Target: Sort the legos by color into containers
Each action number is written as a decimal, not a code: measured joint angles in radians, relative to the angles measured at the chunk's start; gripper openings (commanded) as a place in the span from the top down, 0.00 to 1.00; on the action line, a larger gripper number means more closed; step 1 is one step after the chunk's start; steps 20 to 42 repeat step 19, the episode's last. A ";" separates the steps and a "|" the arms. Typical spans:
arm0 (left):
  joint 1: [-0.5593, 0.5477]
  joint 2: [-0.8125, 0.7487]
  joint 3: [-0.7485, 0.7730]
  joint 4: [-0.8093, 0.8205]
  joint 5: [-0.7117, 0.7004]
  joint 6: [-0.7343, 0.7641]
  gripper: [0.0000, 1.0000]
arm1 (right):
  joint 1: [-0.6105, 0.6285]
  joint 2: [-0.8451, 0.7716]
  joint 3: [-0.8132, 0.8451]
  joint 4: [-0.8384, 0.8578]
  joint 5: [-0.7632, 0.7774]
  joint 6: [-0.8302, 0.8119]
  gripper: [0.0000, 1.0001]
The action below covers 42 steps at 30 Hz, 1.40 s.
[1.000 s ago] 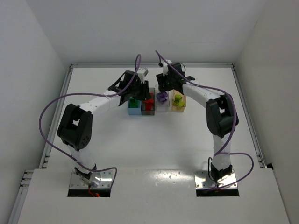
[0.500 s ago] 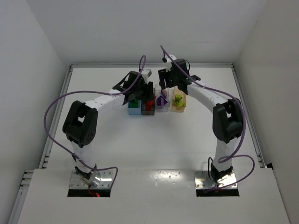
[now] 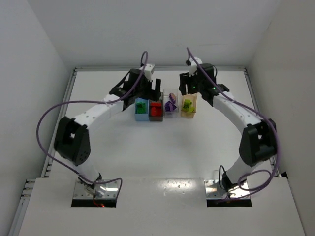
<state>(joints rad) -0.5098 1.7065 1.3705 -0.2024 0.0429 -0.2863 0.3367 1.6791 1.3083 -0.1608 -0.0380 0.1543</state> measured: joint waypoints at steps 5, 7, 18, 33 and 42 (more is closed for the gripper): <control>0.002 -0.254 -0.054 -0.012 -0.117 0.107 0.01 | -0.094 -0.209 -0.067 -0.056 -0.006 -0.041 0.32; 0.013 -0.314 -0.076 -0.026 -0.168 0.139 0.01 | -0.133 -0.293 -0.113 -0.075 -0.014 -0.070 0.29; 0.251 -0.405 -0.438 -0.113 -0.191 0.178 0.01 | -0.283 -0.504 -0.439 -0.179 -0.131 -0.178 0.19; 0.257 -0.412 -0.446 -0.114 -0.190 0.179 0.01 | -0.296 -0.505 -0.455 -0.186 -0.139 -0.181 0.19; 0.257 -0.412 -0.446 -0.114 -0.190 0.179 0.01 | -0.296 -0.505 -0.455 -0.186 -0.139 -0.181 0.19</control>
